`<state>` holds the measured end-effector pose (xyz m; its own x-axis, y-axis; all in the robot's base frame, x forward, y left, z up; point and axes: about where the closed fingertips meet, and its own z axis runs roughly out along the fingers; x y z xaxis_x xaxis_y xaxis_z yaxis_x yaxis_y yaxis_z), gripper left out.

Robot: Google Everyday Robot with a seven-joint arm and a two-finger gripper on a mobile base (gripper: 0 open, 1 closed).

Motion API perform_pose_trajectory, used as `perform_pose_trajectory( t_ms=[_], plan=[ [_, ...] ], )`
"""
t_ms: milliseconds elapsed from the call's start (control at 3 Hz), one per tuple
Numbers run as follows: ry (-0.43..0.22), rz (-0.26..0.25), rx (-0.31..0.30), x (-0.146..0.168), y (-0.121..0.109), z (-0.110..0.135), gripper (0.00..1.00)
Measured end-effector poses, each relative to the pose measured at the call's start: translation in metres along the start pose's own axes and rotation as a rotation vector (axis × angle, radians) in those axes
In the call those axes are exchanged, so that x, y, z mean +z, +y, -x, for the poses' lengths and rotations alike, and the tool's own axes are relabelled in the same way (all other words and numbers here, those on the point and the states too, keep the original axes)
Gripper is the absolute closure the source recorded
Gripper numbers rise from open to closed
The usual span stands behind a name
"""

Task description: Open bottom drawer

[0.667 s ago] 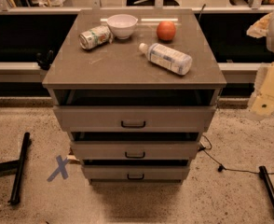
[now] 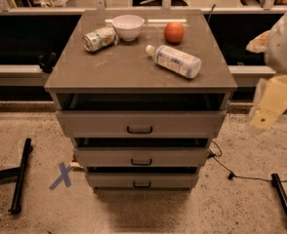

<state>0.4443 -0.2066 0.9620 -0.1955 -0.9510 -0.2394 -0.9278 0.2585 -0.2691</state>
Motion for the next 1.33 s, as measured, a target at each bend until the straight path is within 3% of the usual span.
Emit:
perform_pose_trajectory(
  t_ms=[333, 667, 1000, 1333],
  plan=[
    [-0.061, 0.106, -0.049, 0.076, 0.022, 0.001, 0.00],
    [-0.136, 0.272, -0.069, 0.190, 0.071, -0.014, 0.00],
    [-0.136, 0.272, -0.069, 0.190, 0.071, -0.014, 0.00],
    [-0.135, 0.357, -0.130, 0.196, 0.085, -0.001, 0.00]
  ],
)
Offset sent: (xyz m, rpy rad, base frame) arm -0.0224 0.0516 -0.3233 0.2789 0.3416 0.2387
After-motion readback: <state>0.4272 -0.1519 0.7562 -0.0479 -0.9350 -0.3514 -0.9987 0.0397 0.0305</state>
